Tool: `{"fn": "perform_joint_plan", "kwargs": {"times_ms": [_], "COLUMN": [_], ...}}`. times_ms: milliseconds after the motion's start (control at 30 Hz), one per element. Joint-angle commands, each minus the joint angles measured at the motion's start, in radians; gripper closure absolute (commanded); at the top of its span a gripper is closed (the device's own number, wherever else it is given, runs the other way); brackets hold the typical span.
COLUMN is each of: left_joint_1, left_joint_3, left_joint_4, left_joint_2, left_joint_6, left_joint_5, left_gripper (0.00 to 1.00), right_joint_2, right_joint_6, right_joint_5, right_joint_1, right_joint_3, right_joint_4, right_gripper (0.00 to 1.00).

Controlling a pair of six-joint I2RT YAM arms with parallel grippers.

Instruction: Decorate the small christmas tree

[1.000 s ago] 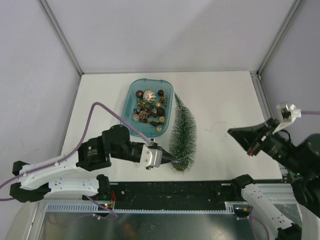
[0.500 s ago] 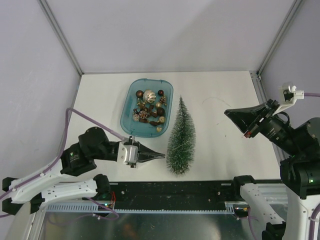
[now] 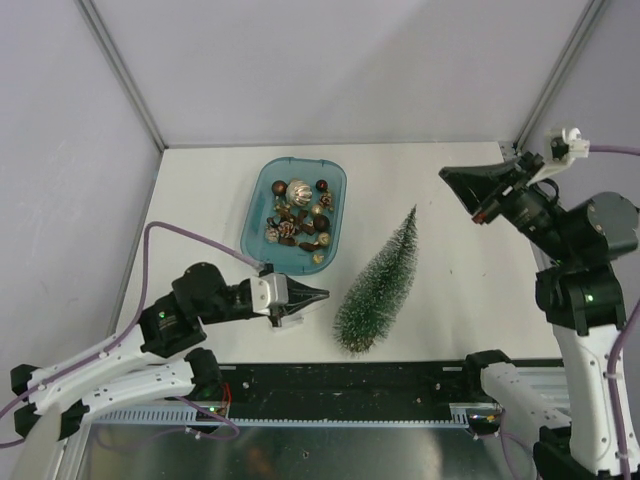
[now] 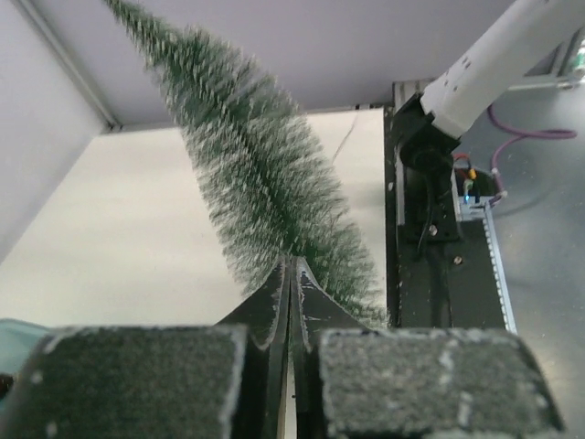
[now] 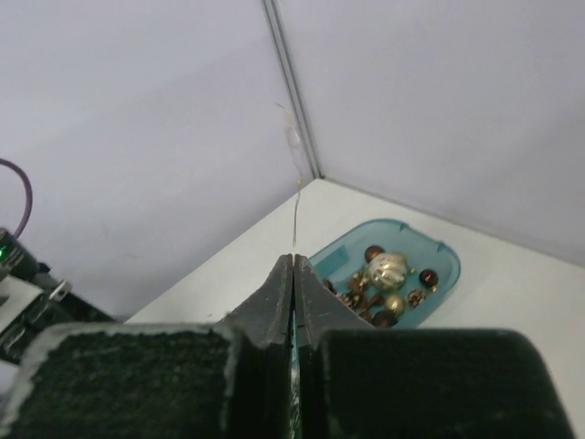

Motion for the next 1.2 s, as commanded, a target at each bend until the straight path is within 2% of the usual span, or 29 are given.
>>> {"fn": "perform_joint_plan", "kwargs": {"times_ms": [0,167,367,633,700,800,867,967,1067,1167], "left_joint_1": [0.006,0.006,0.010,0.014,0.014,0.015,0.019,0.031,0.047,0.060], "left_joint_3": [-0.048,-0.079,-0.094,-0.085,-0.076,-0.048,-0.032,-0.012,0.014,0.047], "left_joint_4": [0.059,0.109,0.131,0.160,0.166,0.170,0.184,0.220,0.249,0.256], "left_joint_2": [0.015,0.031,0.043,0.047,0.049,0.065,0.076,0.097,0.119,0.140], "left_joint_6": [-0.041,-0.021,-0.003,0.028,0.035,0.016,-0.023,-0.123,-0.254,-0.362], "left_joint_5": [-0.075,-0.121,-0.149,-0.112,-0.094,-0.083,-0.111,-0.196,-0.258,-0.250], "left_gripper": [1.00,1.00,1.00,0.99,0.86,0.34,0.17,0.03,0.01,0.00], "right_joint_2": [0.065,0.162,0.281,0.414,0.441,0.475,0.489,0.504,0.518,0.527], "right_joint_6": [-0.140,-0.267,-0.295,-0.284,-0.275,-0.263,-0.256,-0.254,-0.255,-0.260], "right_joint_5": [0.180,0.293,0.311,0.287,0.276,0.261,0.257,0.255,0.256,0.260], "right_joint_1": [0.114,0.255,0.267,0.267,0.267,0.269,0.272,0.279,0.287,0.294], "right_joint_3": [0.007,0.006,-0.008,-0.012,-0.012,-0.012,-0.014,-0.017,-0.019,-0.022], "right_joint_4": [0.184,0.247,0.373,0.478,0.500,0.526,0.539,0.552,0.558,0.558], "right_gripper": [1.00,1.00,1.00,1.00,1.00,1.00,1.00,1.00,1.00,1.00]}}
